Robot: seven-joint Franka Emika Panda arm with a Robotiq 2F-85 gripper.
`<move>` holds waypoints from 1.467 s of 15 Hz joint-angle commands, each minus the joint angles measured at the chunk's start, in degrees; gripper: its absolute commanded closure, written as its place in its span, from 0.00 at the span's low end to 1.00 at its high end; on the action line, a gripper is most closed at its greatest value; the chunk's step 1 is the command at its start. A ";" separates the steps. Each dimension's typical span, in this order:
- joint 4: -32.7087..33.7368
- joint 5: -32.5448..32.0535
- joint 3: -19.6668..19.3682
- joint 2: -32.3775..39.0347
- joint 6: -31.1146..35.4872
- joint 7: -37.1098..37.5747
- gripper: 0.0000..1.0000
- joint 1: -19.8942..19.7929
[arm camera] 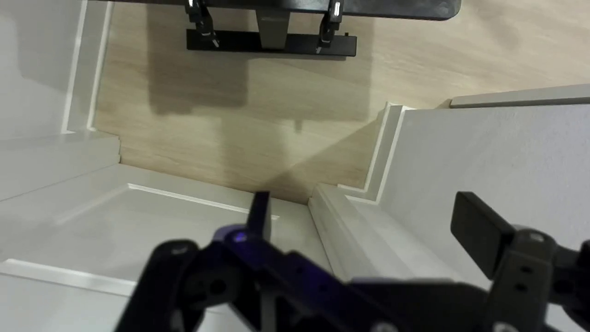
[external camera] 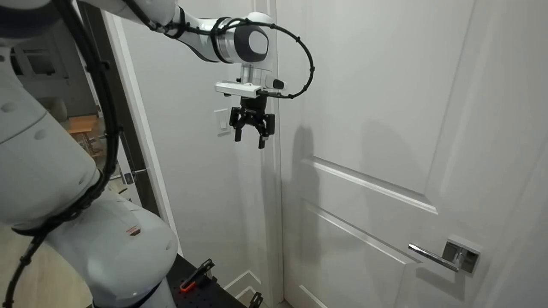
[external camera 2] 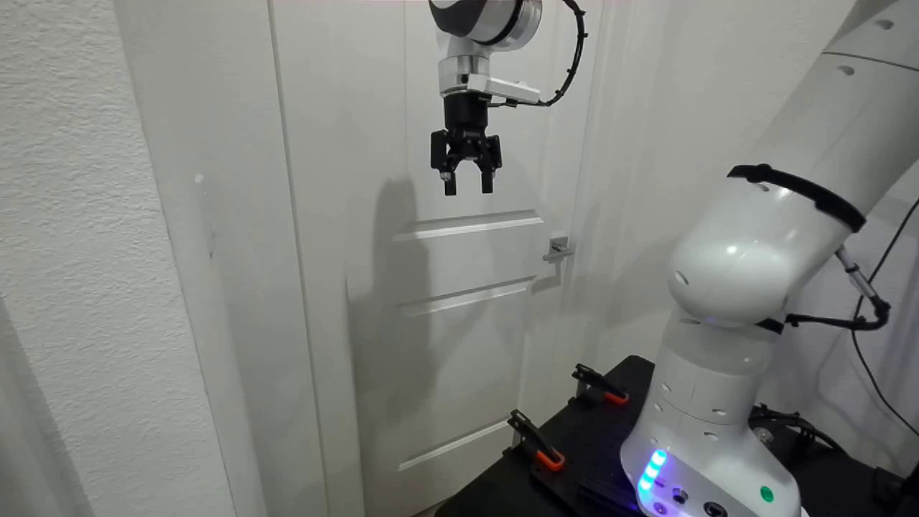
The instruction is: Open the door
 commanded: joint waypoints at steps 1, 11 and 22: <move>2.04 -0.62 1.25 1.77 0.23 5.76 0.00 -1.55; 8.29 -4.35 1.80 8.62 -0.66 31.18 0.00 -5.11; 13.24 -8.36 -1.81 15.46 0.95 48.86 0.00 -8.33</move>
